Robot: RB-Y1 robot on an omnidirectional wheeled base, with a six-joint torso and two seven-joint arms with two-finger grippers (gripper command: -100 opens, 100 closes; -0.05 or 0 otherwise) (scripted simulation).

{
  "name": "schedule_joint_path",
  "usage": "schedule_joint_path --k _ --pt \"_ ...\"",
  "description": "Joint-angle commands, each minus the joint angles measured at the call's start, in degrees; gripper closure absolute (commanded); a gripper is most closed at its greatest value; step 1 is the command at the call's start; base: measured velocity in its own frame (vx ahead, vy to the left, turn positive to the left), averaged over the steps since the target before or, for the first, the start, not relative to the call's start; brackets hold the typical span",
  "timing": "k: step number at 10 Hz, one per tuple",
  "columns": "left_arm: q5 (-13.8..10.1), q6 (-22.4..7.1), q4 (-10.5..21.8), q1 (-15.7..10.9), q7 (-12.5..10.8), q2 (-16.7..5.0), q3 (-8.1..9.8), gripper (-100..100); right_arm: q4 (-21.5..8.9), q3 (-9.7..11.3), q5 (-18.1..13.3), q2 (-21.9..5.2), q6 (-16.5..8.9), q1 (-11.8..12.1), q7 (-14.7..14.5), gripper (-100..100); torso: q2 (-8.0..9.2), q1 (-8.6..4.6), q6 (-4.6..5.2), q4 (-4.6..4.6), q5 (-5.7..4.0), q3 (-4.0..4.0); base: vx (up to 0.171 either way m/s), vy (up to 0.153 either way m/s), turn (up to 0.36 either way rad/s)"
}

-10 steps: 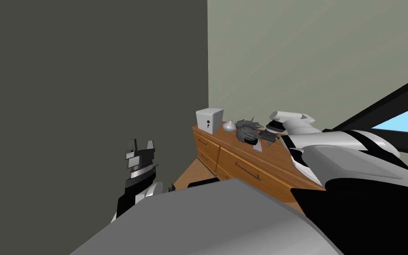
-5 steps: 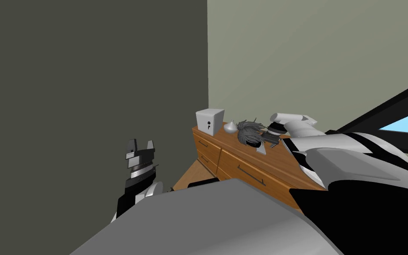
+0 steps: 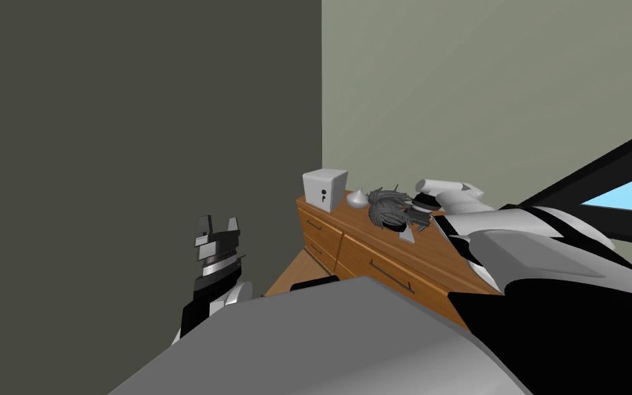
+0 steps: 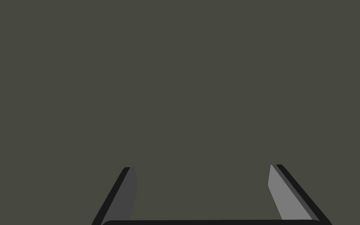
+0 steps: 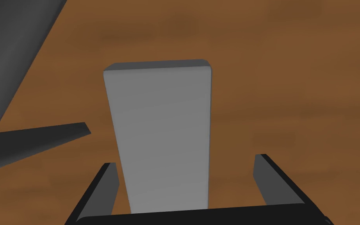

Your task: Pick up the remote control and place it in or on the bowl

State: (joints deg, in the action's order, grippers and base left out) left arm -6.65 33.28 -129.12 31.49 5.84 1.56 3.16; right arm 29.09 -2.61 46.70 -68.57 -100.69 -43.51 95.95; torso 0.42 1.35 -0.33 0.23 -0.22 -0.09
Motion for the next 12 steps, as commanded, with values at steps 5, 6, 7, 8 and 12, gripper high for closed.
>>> schedule_joint_path --k 5,6,7,8,12 --pt "0.00 0.00 0.00 -0.01 0.00 0.00 0.00 0 0.08 -1.35 -0.05 2.08 2.80 2.74 -0.60 -100 -0.16 -0.76 0.04 0.42 -1.09 0.30 0.019 -0.026 -0.017" --pt "0.00 0.00 0.00 0.00 0.00 0.00 0.00 0 -0.12 -1.31 -0.10 2.12 3.06 2.68 -0.77 100 -0.18 -0.81 0.05 0.44 -1.13 0.32 0.000 0.003 0.014" --pt "0.00 0.00 0.00 -0.01 0.00 0.00 -0.01 0 -0.07 -1.34 -0.05 2.18 3.04 2.62 -0.76 100 -0.18 -0.87 0.13 0.45 -1.13 0.32 0.000 0.000 0.000" --pt "0.00 0.00 0.00 0.00 0.00 0.00 0.00 0 -0.08 -1.31 -0.09 2.13 3.05 2.66 -0.77 100 -0.18 -0.88 0.08 0.44 -1.15 0.31 0.000 0.000 0.000" --pt "0.00 0.00 0.00 0.00 0.00 0.00 0.00 0 0.27 -0.66 0.18 0.90 1.17 1.65 -0.31 100 -0.19 -0.87 0.07 0.44 -1.14 0.32 -0.004 0.003 0.010"
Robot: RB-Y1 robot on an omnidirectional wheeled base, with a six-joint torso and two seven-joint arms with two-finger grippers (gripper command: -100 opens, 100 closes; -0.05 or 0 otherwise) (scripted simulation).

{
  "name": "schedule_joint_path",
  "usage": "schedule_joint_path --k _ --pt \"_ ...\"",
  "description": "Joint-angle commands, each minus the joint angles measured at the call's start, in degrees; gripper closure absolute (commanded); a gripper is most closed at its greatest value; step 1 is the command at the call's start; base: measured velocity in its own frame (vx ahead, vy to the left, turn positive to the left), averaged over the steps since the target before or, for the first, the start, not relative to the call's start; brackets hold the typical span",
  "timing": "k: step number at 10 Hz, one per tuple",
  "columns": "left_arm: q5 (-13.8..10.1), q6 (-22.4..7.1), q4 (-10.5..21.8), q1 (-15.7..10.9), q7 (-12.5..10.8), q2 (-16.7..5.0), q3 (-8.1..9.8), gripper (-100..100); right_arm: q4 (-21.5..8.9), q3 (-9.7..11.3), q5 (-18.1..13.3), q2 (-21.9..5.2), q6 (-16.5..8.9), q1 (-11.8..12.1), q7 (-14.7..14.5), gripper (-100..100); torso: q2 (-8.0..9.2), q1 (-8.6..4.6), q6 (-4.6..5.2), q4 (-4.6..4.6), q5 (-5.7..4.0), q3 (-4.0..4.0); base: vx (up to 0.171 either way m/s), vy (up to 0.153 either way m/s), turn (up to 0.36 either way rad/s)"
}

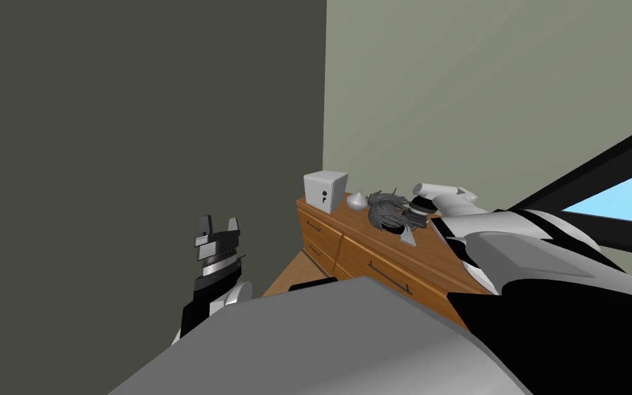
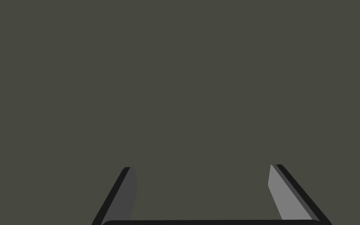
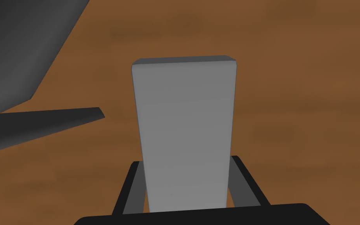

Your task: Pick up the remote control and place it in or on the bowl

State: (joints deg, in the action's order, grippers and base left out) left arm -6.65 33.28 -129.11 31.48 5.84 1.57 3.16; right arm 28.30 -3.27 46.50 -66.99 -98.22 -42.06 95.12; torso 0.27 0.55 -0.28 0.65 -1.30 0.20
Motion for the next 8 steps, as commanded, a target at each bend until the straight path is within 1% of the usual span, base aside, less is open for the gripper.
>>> schedule_joint_path --k 1,2,5,6,7,8 --pt "0.00 0.00 0.00 0.00 0.00 0.00 0.00 0 1.40 0.13 0.44 -1.08 -1.77 -0.07 0.75 100 0.00 0.00 0.00 0.00 0.00 0.00 -0.032 0.027 0.047" --pt "0.00 0.00 0.00 0.00 0.00 0.00 0.00 0 2.42 0.53 0.64 -2.32 -3.19 -0.88 1.45 100 0.07 0.09 0.00 -0.01 0.02 -0.04 -0.043 0.056 0.058" --pt "0.00 0.00 0.00 0.00 0.00 0.00 0.00 0 2.60 0.50 0.69 -2.14 -3.37 -0.58 1.66 100 0.17 0.35 0.02 -0.17 0.32 -0.17 -0.018 0.026 0.007" --pt "0.00 0.00 0.00 0.00 0.00 0.00 0.00 0 2.44 0.58 0.64 -2.08 -3.31 -0.60 1.53 0 0.19 0.40 0.01 -0.23 0.42 -0.21 0.000 0.000 0.000" --pt "0.00 0.00 0.00 0.00 0.00 0.00 0.00 0 3.82 -0.07 0.85 -4.22 -3.70 -2.99 1.05 100 0.21 0.44 0.01 -0.24 0.45 -0.23 -0.028 0.022 -0.088" --pt "0.00 0.00 0.00 0.01 0.00 0.00 0.00 0 4.36 -0.29 0.97 -4.82 -3.91 -3.99 0.70 100 0.33 0.55 0.05 -0.35 0.60 -0.34 -0.039 0.031 -0.165"
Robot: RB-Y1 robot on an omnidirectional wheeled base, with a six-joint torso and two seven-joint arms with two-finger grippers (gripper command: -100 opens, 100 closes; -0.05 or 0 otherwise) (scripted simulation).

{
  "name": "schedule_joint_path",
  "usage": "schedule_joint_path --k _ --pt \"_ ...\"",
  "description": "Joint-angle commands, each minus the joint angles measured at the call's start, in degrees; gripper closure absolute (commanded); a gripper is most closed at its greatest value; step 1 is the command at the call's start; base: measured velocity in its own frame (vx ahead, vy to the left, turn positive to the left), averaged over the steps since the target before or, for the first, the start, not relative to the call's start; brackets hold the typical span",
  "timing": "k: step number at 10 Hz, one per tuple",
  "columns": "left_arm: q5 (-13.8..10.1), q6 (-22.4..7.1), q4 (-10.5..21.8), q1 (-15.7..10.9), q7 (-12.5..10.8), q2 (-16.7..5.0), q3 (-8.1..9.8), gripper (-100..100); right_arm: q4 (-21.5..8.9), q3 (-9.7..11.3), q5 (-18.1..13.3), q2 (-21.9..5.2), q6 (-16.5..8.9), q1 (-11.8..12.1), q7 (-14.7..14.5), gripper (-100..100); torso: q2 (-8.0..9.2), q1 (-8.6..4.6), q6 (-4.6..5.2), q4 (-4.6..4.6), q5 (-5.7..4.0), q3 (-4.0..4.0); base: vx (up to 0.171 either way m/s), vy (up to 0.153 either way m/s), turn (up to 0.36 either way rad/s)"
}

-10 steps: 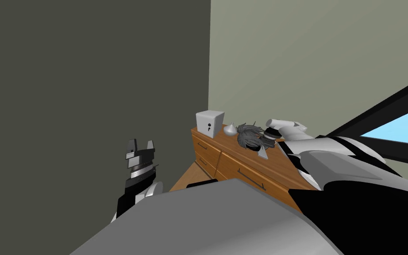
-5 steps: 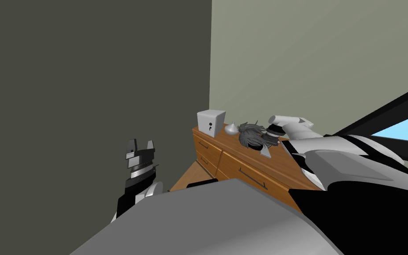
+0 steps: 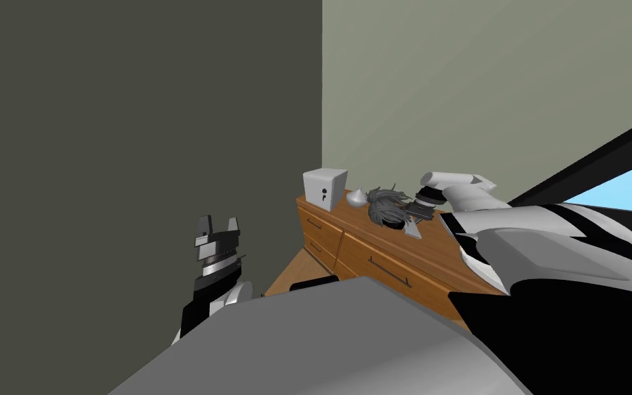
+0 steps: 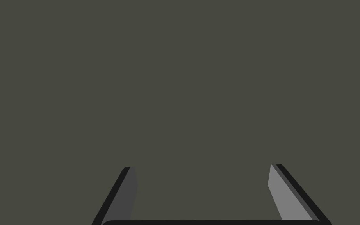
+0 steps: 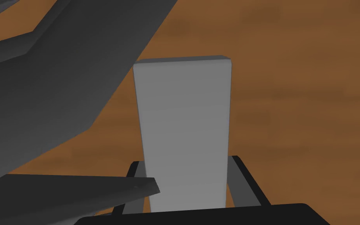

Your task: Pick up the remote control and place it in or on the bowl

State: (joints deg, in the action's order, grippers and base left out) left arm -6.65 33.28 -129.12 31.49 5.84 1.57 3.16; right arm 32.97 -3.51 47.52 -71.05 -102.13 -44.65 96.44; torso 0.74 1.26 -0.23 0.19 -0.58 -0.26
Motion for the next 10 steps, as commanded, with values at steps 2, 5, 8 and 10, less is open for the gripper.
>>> schedule_joint_path --k 2,5,8,10 --pt "0.00 0.00 0.00 0.00 0.00 0.00 0.00 0 0.74 -0.41 0.17 -1.60 -0.43 -3.37 -1.58 100 0.06 0.02 -0.03 -0.05 0.03 -0.06 -0.032 0.000 -0.102" --pt "0.00 0.00 0.00 0.00 0.00 0.00 0.00 0 1.73 -0.67 0.38 -1.99 -0.80 -5.29 -2.81 100 0.14 0.18 -0.05 -0.19 0.25 -0.17 -0.026 -0.001 -0.079" --pt "0.00 0.00 0.00 0.00 0.00 0.00 0.00 0 3.12 -0.87 0.70 -1.98 -1.20 -8.02 -4.86 100 0.66 0.58 0.05 -0.57 0.74 -0.61 -0.047 -0.005 -0.154" --pt "0.00 0.00 0.00 0.00 0.00 0.00 0.00 0 3.56 -0.89 0.82 -1.87 -1.28 -8.88 -5.53 100 0.92 0.92 0.04 -0.78 1.07 -0.86 -0.041 -0.007 -0.129"
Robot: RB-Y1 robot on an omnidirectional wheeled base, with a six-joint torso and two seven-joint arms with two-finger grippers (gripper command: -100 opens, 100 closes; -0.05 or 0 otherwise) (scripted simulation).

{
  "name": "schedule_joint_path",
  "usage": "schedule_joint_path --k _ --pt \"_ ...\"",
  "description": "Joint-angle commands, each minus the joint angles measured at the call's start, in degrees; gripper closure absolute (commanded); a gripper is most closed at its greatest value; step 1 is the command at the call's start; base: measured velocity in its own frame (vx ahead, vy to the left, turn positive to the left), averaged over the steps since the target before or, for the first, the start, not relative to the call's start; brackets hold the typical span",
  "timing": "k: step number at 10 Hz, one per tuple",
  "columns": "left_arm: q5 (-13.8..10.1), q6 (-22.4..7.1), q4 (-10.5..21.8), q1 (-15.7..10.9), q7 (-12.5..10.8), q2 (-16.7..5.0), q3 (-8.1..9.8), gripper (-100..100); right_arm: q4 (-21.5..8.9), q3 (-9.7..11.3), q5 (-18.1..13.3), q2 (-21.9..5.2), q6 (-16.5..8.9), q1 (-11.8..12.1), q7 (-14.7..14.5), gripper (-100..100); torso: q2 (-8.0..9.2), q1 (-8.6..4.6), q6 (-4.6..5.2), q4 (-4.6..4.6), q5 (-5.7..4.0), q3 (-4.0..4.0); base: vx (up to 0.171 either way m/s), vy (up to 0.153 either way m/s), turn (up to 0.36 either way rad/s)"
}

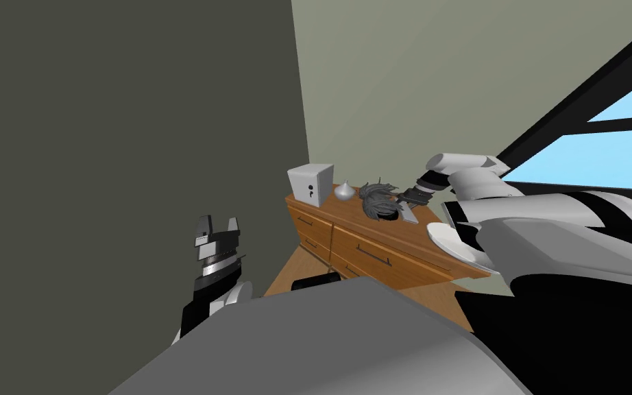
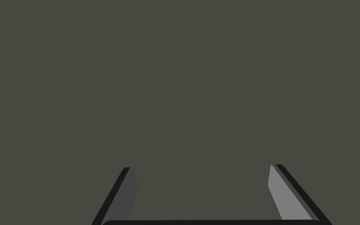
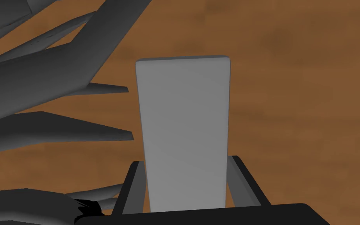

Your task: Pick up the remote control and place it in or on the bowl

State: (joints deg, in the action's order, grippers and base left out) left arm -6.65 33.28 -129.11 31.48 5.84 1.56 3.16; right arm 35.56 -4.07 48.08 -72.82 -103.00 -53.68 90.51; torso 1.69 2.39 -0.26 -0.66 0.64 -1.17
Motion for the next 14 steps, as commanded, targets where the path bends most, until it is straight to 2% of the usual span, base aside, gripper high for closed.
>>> schedule_joint_path --k 1,2,11,12,14 --pt "0.00 0.00 0.00 0.00 0.00 0.00 0.00 0 0.97 -0.33 0.26 -0.10 -0.40 0.16 0.40 100 0.00 0.00 0.00 0.00 0.00 0.00 0.009 0.003 0.031" --pt "0.00 0.00 0.00 0.00 0.00 0.00 0.00 0 1.79 -0.33 0.49 0.21 -0.43 -1.44 -0.86 100 -0.10 0.19 -0.07 0.01 0.07 0.05 -0.043 -0.007 -0.136" --pt "0.00 0.00 0.00 0.00 0.00 0.00 0.00 0 1.79 -0.33 0.49 0.21 -0.43 -1.44 -0.86 100 -0.02 0.35 0.07 0.00 0.18 0.01 -0.007 0.001 -0.013" --pt "0.00 0.00 0.00 0.00 0.00 0.00 -0.01 0 0.95 0.29 -1.10 -0.55 -0.80 -0.33 -1.08 100 -0.05 0.38 0.04 0.00 0.19 0.02 -0.021 -0.043 -0.077" --pt "0.00 0.00 -0.01 0.00 0.00 0.00 0.00 0 0.72 0.65 -1.29 -1.64 -0.75 -0.15 0.07 100 0.46 -0.32 0.69 0.00 -0.14 -0.22 -0.058 -0.040 -0.140"
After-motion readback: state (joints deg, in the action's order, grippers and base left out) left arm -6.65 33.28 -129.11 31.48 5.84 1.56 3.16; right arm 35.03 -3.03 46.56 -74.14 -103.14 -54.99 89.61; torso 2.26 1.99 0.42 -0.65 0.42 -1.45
